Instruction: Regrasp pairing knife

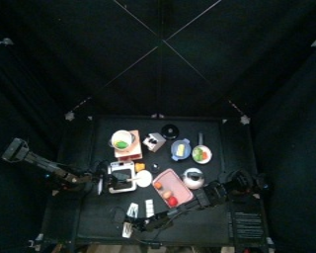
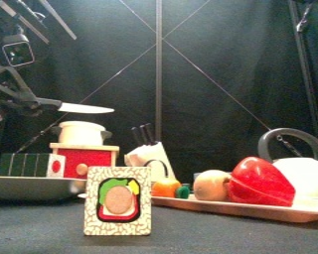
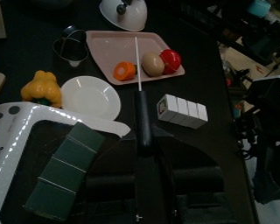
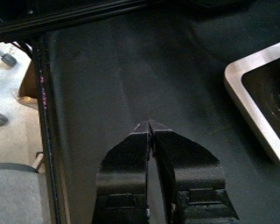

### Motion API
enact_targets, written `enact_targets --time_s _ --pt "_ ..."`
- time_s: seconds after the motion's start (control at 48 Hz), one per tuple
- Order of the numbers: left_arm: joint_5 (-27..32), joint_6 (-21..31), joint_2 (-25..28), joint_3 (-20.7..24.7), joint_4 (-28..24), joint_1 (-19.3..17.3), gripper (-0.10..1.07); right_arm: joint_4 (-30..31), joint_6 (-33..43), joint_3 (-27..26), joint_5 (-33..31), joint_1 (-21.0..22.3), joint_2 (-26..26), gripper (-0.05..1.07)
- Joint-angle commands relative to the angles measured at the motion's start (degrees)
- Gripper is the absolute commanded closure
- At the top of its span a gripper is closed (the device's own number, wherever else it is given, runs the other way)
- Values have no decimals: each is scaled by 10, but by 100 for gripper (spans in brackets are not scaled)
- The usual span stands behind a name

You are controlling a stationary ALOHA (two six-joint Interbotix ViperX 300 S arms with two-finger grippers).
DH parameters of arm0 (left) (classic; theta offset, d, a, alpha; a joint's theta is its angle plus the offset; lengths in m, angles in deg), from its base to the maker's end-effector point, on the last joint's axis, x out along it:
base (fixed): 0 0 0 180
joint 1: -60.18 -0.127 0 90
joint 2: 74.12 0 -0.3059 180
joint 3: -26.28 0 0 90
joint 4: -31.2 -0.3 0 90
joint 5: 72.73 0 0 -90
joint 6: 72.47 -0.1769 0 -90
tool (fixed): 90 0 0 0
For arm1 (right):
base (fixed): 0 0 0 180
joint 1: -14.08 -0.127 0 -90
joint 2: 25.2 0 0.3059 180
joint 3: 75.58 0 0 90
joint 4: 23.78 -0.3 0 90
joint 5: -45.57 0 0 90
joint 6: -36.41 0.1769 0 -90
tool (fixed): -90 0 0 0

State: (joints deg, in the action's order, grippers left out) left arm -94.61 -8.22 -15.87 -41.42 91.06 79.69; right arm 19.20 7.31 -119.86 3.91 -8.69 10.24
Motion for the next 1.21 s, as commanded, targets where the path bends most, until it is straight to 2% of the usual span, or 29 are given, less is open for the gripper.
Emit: enact_targets --time_s 0.0,0.146,0.271,0.521,0.667,0.812,1.042,1.188 --pt "-4 -1 1 10 -3 0 61 -1 3 7 1 1 55 65" --pt "-4 -2 1 11 -4 1 61 1 14 55 -2 3 87 65" --pt "-4 -2 1 12 -20 3 61 11 47 122 -4 4 133 65" --pt "-4 -2 18 34 -69 18 61 93 163 272 -5 -2 240 65" --pt "-5 -2 83 73 -120 41 61 166 230 353 -4 -11 286 65" --pt "-5 -3 157 114 -156 44 62 203 272 398 -17 -32 319 65" --pt "3 -4 235 177 -125 54 62 230 311 456 -92 -75 367 65" --pt "-7 -3 265 177 -97 67 62 236 370 481 -103 -87 395 65"
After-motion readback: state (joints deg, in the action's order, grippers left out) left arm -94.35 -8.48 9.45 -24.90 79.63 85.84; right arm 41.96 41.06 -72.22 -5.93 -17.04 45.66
